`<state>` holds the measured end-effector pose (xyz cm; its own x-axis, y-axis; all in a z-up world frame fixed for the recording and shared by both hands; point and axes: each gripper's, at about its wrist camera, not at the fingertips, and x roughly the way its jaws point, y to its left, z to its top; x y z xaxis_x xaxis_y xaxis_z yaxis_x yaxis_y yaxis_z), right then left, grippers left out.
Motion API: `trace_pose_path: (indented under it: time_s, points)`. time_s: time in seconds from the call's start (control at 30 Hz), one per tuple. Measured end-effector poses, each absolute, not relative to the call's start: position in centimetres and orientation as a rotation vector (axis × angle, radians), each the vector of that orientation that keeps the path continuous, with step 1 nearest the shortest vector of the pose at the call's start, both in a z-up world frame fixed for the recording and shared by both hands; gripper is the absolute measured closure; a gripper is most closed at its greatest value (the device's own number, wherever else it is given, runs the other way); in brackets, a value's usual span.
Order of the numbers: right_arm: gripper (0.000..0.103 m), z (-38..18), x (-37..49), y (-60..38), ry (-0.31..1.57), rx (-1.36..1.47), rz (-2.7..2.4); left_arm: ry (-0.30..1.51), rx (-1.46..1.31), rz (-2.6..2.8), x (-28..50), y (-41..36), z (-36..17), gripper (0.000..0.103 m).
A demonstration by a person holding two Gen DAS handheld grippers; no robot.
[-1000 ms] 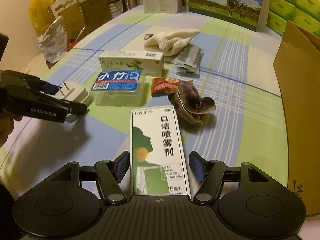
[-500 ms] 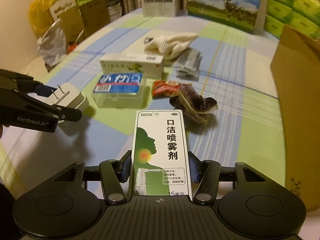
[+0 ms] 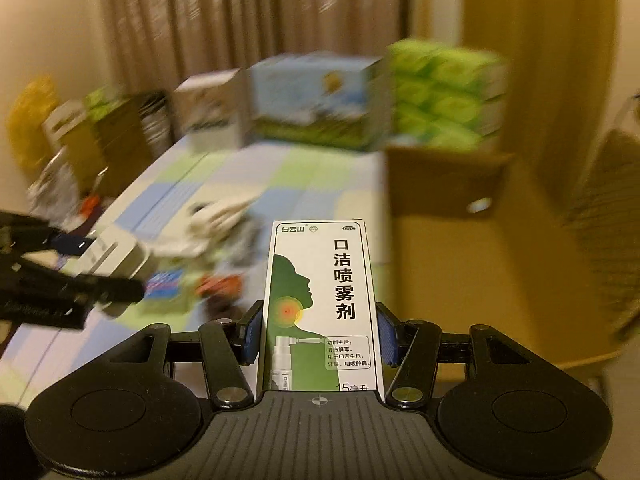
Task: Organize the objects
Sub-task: 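Carry the plug adapter and spray box into the cardboard box and release both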
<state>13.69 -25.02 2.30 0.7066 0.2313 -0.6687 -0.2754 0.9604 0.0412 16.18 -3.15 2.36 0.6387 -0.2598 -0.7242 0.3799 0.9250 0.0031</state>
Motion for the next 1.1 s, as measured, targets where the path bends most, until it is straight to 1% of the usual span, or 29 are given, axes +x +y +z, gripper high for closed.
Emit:
trace_pose_path:
  time_s: [0.1,0.23,0.37,0.57,0.7,0.73,0.77,0.87,1.1]
  points:
    - [0.051,4.4,14.3,-28.9,0.706,-0.062,0.212,0.769,0.161,-0.426,17.0,-7.4,4.1,0.042]
    - [0.051,5.6,15.5,-34.0,0.697,-0.034,0.142,0.75,0.171,-0.487,18.4,-13.1,4.9,0.042]
    - [0.051,5.0,16.8,-37.5,0.717,0.001,0.106,0.76,0.197,-0.525,20.1,-17.9,3.9,0.042]
    - [0.051,3.4,18.1,-40.6,0.739,0.039,0.08,0.771,0.26,-0.566,21.9,-23.0,1.5,0.042]
    - [0.051,2.3,19.0,-41.9,0.75,0.062,0.069,0.758,0.295,-0.585,23.0,-24.7,0.0,0.041]
    - [0.051,2.1,19.2,-42.1,0.754,0.067,0.068,0.752,0.307,-0.592,23.2,-25.1,-0.4,0.037]
    - [0.051,1.8,19.4,-42.2,0.758,0.071,0.068,0.743,0.321,-0.593,23.3,-25.4,-0.7,0.027]
    - [0.051,1.2,19.7,-42.3,0.766,0.078,0.072,0.734,0.345,-0.578,23.6,-25.4,-1.2,0.026]
    - [0.051,0.5,20.6,-42.0,0.778,0.088,0.095,0.705,0.267,-0.534,23.2,-21.9,0.4,0.026]
